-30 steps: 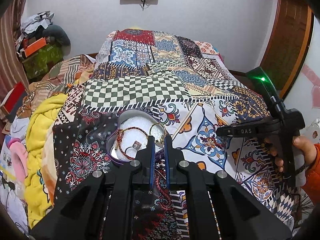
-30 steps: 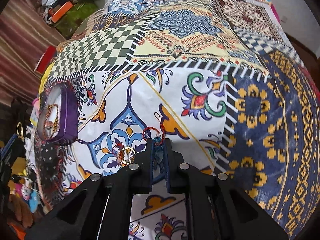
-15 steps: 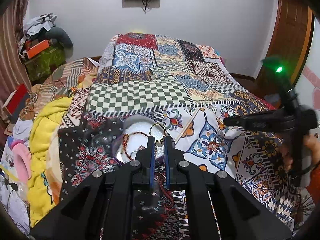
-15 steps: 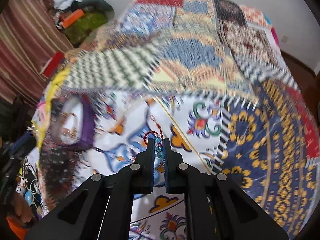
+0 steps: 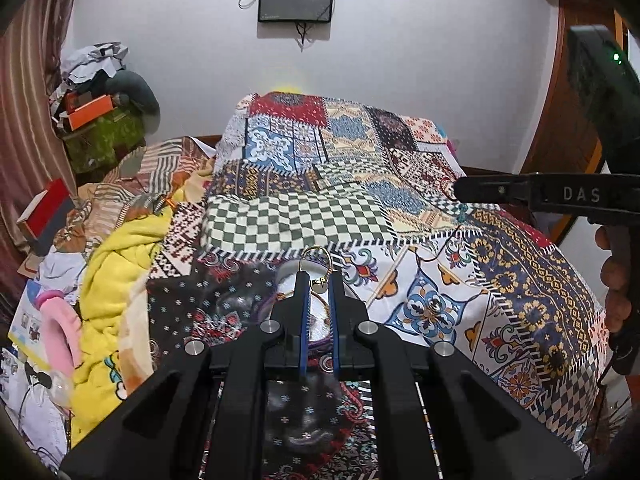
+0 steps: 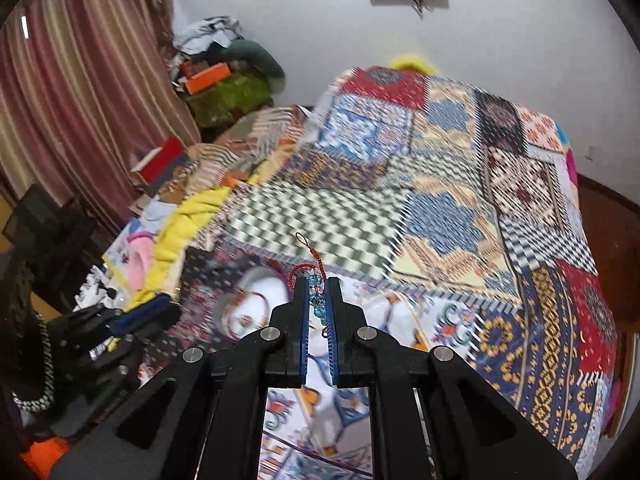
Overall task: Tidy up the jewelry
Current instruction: 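Lift both held pieces toward the purple heart tin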
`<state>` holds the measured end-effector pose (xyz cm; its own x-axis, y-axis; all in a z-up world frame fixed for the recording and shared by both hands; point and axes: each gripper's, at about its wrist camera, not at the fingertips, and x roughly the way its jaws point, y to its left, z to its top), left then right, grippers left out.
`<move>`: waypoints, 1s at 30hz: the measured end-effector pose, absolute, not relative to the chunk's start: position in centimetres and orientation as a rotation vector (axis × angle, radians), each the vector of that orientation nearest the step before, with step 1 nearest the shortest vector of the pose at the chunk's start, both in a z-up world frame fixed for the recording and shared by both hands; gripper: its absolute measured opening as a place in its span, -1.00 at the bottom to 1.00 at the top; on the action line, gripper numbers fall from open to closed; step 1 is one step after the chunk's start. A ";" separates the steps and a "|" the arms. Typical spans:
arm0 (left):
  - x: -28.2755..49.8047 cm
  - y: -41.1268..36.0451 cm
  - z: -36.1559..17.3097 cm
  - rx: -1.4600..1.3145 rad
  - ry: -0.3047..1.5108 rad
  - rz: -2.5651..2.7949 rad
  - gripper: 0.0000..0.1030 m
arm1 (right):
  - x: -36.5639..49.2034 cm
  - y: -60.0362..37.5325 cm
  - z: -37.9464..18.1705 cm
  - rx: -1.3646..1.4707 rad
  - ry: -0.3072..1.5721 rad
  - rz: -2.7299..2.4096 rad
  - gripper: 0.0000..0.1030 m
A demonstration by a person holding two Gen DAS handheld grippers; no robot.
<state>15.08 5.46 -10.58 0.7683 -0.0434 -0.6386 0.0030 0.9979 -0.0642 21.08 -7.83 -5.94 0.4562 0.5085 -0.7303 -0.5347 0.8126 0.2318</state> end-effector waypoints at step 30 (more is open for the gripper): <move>19.0 9.2 -15.7 -0.132 0.803 -0.048 -0.87 | 22.4 0.8 -11.8 -0.133 0.985 0.742 -0.87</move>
<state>19.02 9.19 -15.74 0.6942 -0.0926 -0.7138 -0.0073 0.9907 -0.1357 22.35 0.75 -11.83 0.3328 0.5080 -0.7945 -0.6234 0.7507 0.2188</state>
